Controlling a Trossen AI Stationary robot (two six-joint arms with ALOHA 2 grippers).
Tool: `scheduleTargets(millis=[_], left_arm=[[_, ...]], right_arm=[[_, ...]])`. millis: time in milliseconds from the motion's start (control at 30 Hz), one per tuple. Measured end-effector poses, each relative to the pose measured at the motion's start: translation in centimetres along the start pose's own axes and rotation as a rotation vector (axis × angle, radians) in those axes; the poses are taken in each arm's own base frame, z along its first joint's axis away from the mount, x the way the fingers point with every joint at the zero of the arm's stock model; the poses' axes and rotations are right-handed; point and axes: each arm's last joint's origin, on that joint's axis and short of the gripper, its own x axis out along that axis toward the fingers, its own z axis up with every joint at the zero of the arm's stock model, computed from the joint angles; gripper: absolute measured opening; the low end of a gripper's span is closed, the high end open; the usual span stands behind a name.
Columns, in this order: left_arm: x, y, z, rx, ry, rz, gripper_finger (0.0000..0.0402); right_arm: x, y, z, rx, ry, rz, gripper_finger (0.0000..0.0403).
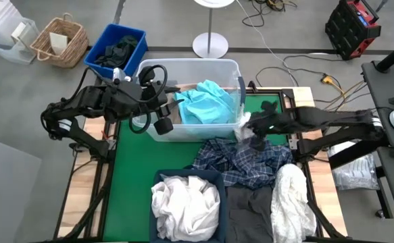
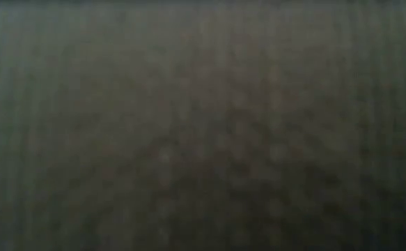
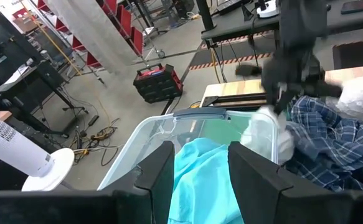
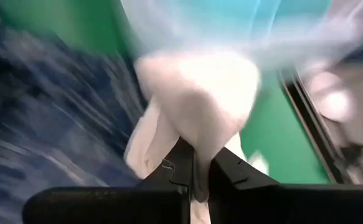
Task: Sort clothes
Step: Put the white underwear into the blue laundry bin
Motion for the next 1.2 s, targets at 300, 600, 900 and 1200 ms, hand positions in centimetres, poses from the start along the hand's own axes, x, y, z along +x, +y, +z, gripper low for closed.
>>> scheduleTargets(millis=[300,600,900,1200], left_arm=[[0.0,0.0,0.0,0.012,0.000,0.000,0.0130],[-0.3,0.5,0.2,0.002,0.003,0.075,0.0130],[-4.2,3.3,1.1,-0.084,-0.013,0.077,0.0130],[-8.0,5.3,0.7,-0.187,-0.011,-0.051,0.0130]], right_arm=[[-9.4,-1.7,4.4,0.207,-0.343,0.228,0.0013],[-13.6,-0.4,9.4,0.184,-0.639,0.676,0.0013],[-11.4,2.1,13.8,0.346,-0.610,0.797,0.0013],[-7.6,7.2,18.4,0.258,-0.541,0.868,0.0013]])
